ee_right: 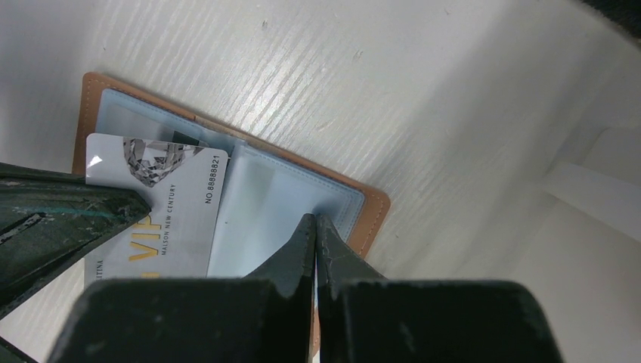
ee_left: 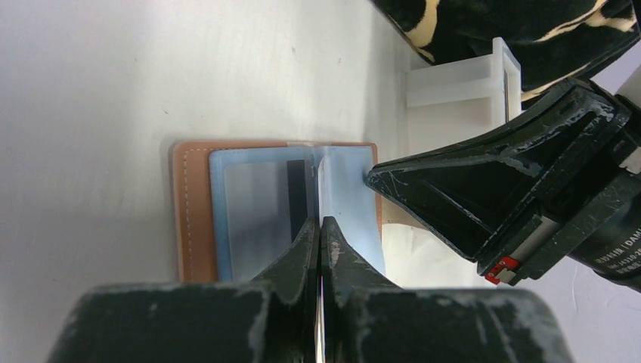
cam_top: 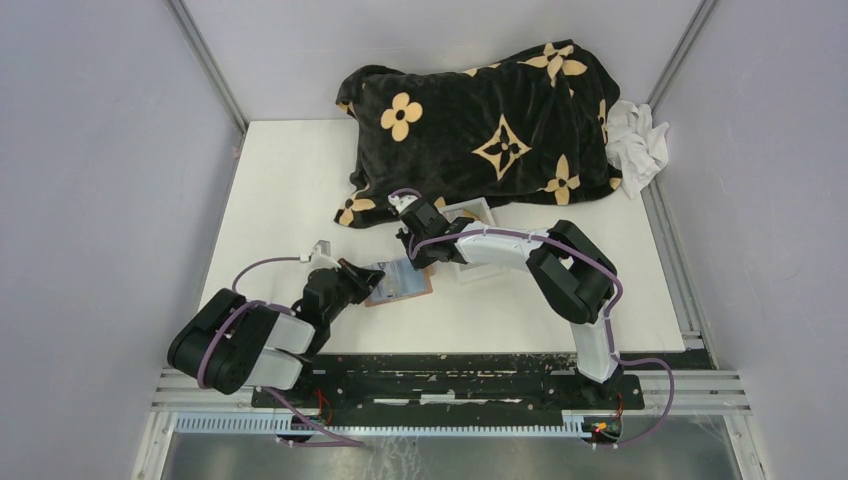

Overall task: Put the credit cards into the card holder
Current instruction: Insert the credit card into the card holder.

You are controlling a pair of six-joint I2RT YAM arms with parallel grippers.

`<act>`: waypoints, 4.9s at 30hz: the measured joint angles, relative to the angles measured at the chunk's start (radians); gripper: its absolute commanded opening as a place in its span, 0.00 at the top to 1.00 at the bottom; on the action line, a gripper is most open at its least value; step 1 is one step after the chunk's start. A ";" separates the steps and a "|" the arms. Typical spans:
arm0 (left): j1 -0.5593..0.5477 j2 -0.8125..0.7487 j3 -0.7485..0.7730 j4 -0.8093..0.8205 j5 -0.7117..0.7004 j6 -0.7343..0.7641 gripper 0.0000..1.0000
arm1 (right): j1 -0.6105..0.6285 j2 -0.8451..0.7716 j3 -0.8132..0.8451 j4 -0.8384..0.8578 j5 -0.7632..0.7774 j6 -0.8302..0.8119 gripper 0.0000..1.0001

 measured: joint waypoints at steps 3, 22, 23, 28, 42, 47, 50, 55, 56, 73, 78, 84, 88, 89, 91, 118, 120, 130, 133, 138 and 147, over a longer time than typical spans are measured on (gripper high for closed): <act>0.011 0.037 0.000 0.035 0.017 0.000 0.97 | 0.000 0.000 0.000 0.000 0.000 0.000 0.99; 0.039 0.252 0.004 0.288 0.103 0.000 0.97 | -0.004 0.000 0.000 -0.005 -0.004 -0.003 0.99; 0.039 0.237 0.004 0.271 0.102 0.001 0.97 | -0.005 0.000 0.000 -0.005 -0.005 -0.003 0.99; 0.043 0.175 0.005 0.212 0.102 0.010 0.97 | -0.006 0.000 0.000 -0.004 -0.008 -0.003 0.99; 0.043 0.224 0.005 0.240 0.129 0.011 0.97 | -0.006 0.000 0.000 -0.003 -0.015 -0.002 0.99; 0.043 0.243 0.005 0.262 0.129 0.011 0.97 | -0.006 0.000 -0.002 -0.001 -0.016 0.000 0.99; 0.042 0.259 0.005 0.276 0.131 0.010 0.97 | -0.006 0.000 -0.003 0.001 -0.016 0.000 0.99; 0.038 0.291 0.010 0.310 0.139 0.009 0.97 | -0.006 0.000 -0.004 0.002 -0.016 0.000 0.99; 0.036 0.298 0.011 0.318 0.140 0.009 0.97 | -0.006 0.000 -0.004 0.003 -0.016 0.000 0.99; -0.073 0.378 0.075 0.351 0.081 -0.007 0.96 | -0.007 0.000 -0.010 0.010 -0.023 0.000 0.99; -0.105 0.391 0.087 0.344 0.037 -0.013 0.86 | -0.012 -0.001 -0.011 0.010 -0.018 0.000 0.98; -0.121 0.383 0.087 0.327 0.003 -0.032 0.74 | -0.012 -0.016 -0.024 0.006 -0.011 0.000 0.85; -0.132 0.344 0.086 0.282 -0.014 -0.032 0.70 | -0.011 -0.032 -0.032 -0.014 0.003 0.000 0.81; -0.135 0.328 0.085 0.263 -0.018 -0.032 0.69 | -0.011 -0.037 -0.035 -0.018 0.009 0.000 0.81; -0.141 0.297 0.081 0.229 -0.031 -0.032 0.67 | -0.011 -0.046 -0.038 -0.027 0.023 -0.001 0.80; -0.242 -0.085 0.077 -0.261 -0.226 -0.028 0.44 | 0.017 -0.085 -0.124 -0.030 0.069 0.001 0.86; -0.247 -0.122 0.077 -0.307 -0.244 -0.028 0.43 | 0.019 -0.088 -0.129 -0.026 0.069 0.002 0.86; -0.255 -0.327 0.056 -0.515 -0.324 -0.028 0.43 | 0.033 -0.090 -0.132 -0.023 0.069 0.009 0.86; -0.256 -0.365 0.051 -0.554 -0.332 -0.028 0.44 | 0.036 -0.090 -0.132 -0.023 0.069 0.009 0.87; -0.257 -0.393 0.043 -0.579 -0.348 -0.028 0.58 | 0.041 -0.090 -0.132 -0.023 0.069 0.010 0.87; -0.257 -0.440 0.027 -0.616 -0.371 -0.028 0.93 | 0.042 -0.090 -0.132 -0.023 0.069 0.011 0.89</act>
